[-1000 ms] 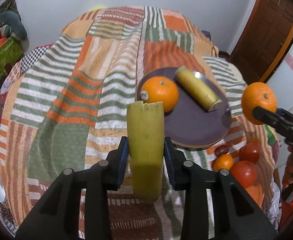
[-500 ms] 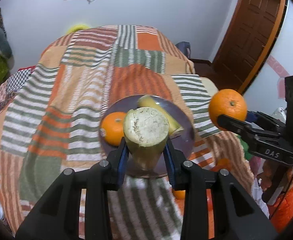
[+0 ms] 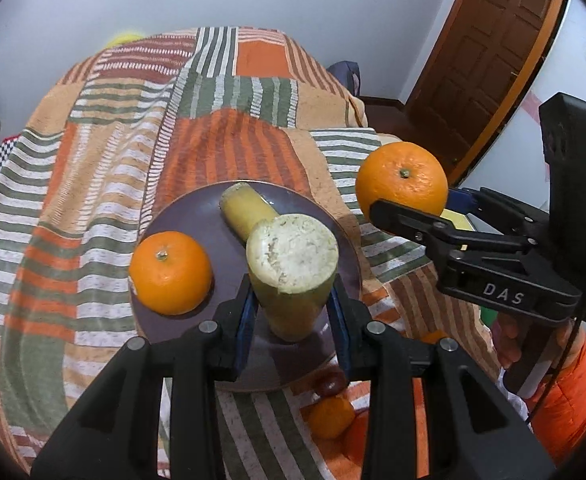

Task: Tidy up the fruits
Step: 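Lay the cylinder on the plate with left tool while right sets orange there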

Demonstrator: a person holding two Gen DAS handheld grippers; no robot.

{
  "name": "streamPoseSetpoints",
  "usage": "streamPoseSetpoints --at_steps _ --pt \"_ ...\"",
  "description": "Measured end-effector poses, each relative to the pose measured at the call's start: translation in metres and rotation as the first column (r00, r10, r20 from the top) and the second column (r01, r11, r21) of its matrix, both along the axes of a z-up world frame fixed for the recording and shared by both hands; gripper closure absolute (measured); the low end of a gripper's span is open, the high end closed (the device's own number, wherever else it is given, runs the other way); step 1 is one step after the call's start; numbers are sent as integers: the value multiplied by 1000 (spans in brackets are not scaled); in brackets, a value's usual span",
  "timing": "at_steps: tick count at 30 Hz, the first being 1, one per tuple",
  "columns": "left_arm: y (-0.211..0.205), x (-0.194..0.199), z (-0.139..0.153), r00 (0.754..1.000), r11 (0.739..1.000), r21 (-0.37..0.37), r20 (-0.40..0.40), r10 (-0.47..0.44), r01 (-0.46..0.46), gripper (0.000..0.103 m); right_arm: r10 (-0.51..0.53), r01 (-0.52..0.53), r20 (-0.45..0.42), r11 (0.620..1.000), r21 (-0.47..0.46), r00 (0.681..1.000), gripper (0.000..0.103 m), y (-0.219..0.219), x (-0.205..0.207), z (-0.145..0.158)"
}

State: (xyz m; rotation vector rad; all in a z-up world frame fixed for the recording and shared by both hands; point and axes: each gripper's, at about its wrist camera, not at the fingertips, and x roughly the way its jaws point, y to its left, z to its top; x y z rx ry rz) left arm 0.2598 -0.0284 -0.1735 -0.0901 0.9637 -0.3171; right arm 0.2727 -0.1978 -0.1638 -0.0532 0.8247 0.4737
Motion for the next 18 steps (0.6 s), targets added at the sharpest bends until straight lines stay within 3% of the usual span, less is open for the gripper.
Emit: streamPoseSetpoints --at_steps 6,18 --pt "6 20 -10 1000 1000 -16 -22 21 -22 69 22 -22 -24 999 -29 999 40 10 15 -13" --pt "14 42 -13 995 995 27 34 90 -91 65 41 -44 -66 997 -56 997 40 25 35 -29"
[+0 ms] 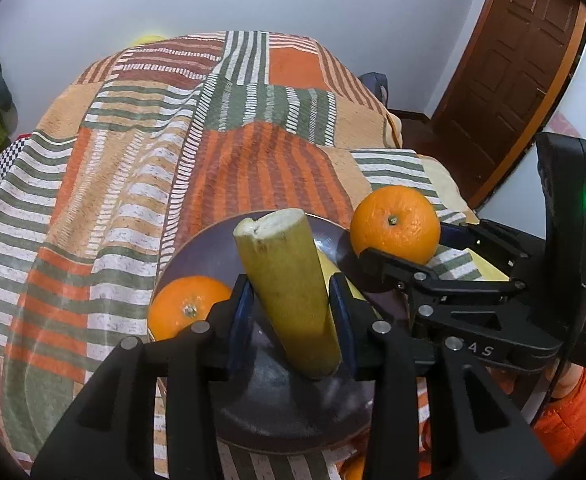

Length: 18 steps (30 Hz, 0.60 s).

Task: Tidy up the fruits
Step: 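Lay the cylinder on the plate with left tool while right sets orange there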

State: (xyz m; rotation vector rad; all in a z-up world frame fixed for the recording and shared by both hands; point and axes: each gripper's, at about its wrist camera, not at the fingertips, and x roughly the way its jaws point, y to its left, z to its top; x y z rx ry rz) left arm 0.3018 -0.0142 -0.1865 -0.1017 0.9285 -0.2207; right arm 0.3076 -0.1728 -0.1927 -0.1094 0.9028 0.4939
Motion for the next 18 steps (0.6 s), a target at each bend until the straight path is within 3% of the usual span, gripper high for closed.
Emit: streamPoseSetpoints --at_steps 10,18 --pt "7 11 -12 999 999 12 -33 31 -31 56 16 -15 -39 1000 13 999 40 11 6 -10" --pt "1 6 -7 1000 999 31 -3 16 -16 46 13 -10 -58 999 46 998 40 6 7 -8"
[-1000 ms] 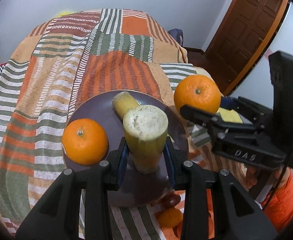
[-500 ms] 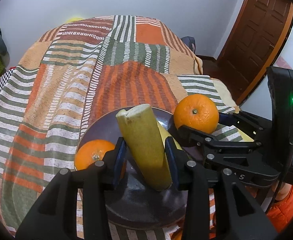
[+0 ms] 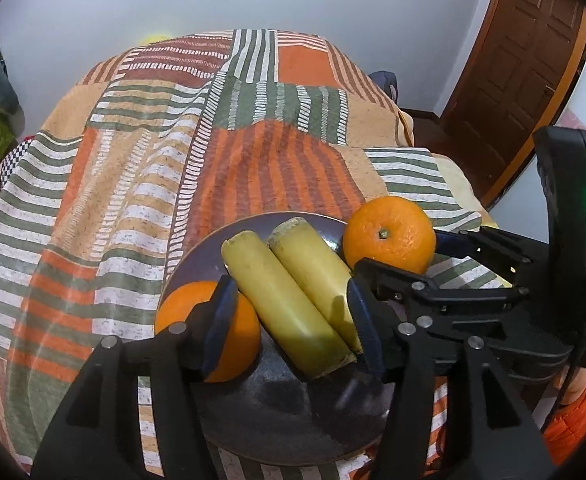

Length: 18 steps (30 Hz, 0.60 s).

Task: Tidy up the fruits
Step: 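Lay the cylinder on the plate with left tool while right sets orange there, then open both tools and pull them back from the plate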

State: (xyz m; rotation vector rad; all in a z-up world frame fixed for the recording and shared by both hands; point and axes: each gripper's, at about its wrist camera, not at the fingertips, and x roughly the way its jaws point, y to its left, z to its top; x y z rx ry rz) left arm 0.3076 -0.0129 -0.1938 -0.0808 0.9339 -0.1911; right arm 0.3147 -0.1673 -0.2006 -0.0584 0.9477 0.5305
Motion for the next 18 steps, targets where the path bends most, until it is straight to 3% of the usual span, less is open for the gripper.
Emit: streamPoseSetpoints --at_steps 18 --pt "2 -56 44 997 1000 17 75 -17 15 42 -28 29 148 1000 -6 989 36 -17 -63 52"
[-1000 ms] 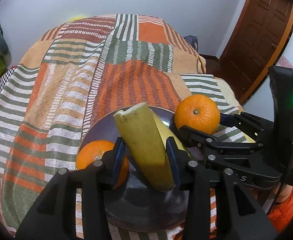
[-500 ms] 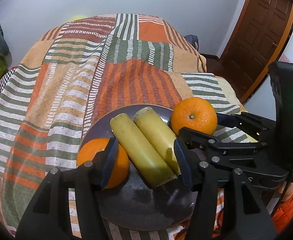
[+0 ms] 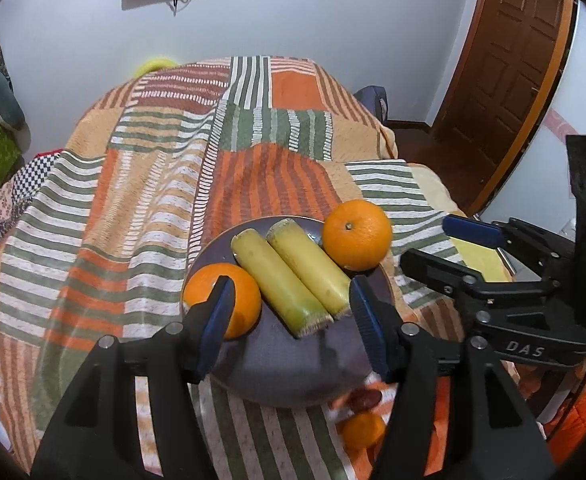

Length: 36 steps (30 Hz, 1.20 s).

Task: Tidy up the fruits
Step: 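Open both tools and pull them back from the plate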

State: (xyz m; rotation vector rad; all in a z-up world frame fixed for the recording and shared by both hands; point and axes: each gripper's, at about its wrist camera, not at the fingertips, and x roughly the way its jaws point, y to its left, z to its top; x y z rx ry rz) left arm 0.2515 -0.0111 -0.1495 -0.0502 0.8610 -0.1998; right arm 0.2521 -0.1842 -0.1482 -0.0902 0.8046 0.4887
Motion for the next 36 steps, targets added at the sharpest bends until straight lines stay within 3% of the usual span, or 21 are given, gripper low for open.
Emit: streamPoseSetpoints --at_steps 12,23,34,36 --pt "-3 -63 15 1000 1000 -3 3 -8 8 34 -47 47 57 999 0 997 30 -30 -70 17" --pt "-40 -97 -16 993 998 -17 -97 -69 67 34 -84 84 28 996 -10 996 30 -50 -108 -1" --pt "-64 -101 -51 982 998 -17 -177 -69 67 34 -90 90 -16 996 -7 996 30 -64 -126 -27" --pt "-66 -101 -56 980 997 -27 -186 -71 67 36 -79 79 -34 997 3 996 34 -63 -124 -31"
